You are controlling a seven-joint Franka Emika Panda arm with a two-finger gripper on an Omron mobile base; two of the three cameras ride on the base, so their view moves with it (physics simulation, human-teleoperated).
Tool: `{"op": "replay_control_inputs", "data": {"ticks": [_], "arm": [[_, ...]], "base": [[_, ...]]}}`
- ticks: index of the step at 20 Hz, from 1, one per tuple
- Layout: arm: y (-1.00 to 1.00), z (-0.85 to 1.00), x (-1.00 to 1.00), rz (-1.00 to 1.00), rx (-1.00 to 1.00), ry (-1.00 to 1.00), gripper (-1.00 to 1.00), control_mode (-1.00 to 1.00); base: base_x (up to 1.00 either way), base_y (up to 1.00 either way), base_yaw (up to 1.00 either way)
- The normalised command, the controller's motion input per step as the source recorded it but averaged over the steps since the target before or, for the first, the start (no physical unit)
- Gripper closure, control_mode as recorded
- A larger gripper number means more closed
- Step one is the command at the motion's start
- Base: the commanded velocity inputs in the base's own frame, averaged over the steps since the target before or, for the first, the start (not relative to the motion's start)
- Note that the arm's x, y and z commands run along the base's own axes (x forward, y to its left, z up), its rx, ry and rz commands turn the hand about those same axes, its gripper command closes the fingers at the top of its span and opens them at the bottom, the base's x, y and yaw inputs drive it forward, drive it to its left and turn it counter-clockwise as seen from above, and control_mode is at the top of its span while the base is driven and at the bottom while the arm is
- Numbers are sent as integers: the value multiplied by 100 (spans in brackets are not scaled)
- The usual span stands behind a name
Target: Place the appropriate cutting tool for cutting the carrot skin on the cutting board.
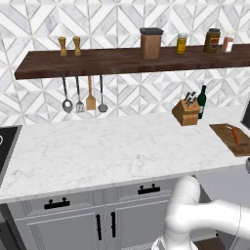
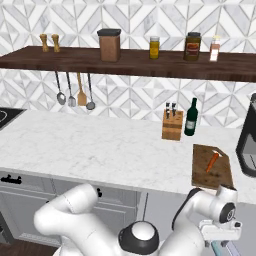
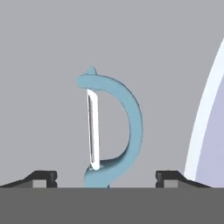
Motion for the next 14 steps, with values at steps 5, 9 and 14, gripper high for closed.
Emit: {"op": "replay_control_inputs", "data": {"ticks": [5,9,14], "arm": [[11,-63,-20,7,0,-1,100,-100],[43,-44,-15,7,0,-4,100,-100],[75,-2,0,7,0,-8,100,-100]], "base": [[0,0,0],[0,0,0],[0,0,0]]}}
